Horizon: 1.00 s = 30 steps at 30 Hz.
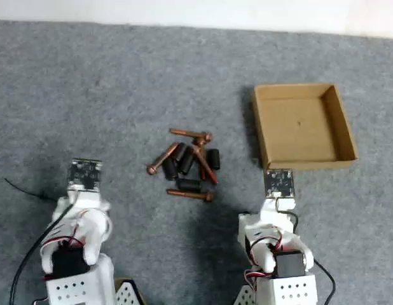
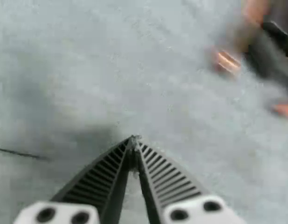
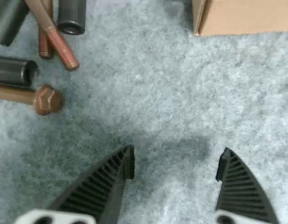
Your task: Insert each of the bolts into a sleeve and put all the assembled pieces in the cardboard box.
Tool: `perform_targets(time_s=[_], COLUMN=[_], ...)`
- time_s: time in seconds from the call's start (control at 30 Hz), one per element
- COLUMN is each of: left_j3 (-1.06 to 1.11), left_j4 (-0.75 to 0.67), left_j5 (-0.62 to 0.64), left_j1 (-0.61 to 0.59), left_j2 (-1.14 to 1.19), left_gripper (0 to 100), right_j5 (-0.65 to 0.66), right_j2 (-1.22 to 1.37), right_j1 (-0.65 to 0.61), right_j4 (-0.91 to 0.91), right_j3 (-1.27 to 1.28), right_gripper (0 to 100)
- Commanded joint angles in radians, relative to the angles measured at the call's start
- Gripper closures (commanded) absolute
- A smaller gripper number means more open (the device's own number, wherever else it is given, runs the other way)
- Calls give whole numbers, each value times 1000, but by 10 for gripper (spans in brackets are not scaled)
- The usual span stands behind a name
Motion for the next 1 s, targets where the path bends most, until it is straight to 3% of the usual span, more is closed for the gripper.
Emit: perform_targets(time_s=[0.0, 0.4, 0.57, 0.97], left_j3=[-317, -598, -644, -852], left_j4=[-5, -2, 2, 3], left_j5=[-35, -35, -35, -34], left_j1=[-84, -82, -28, 82], left_j2=[-8, 2, 28, 697], left_gripper=[990, 989, 989, 938], right_j5=[-3, -5, -3, -3], right_j2=[-5, -5, -5, -4], right_j1=[-2, 41, 137, 163], right_j4=[-15, -96, -91, -90], right_j3=[153, 153, 153, 153], right_gripper=[724, 724, 724, 724])
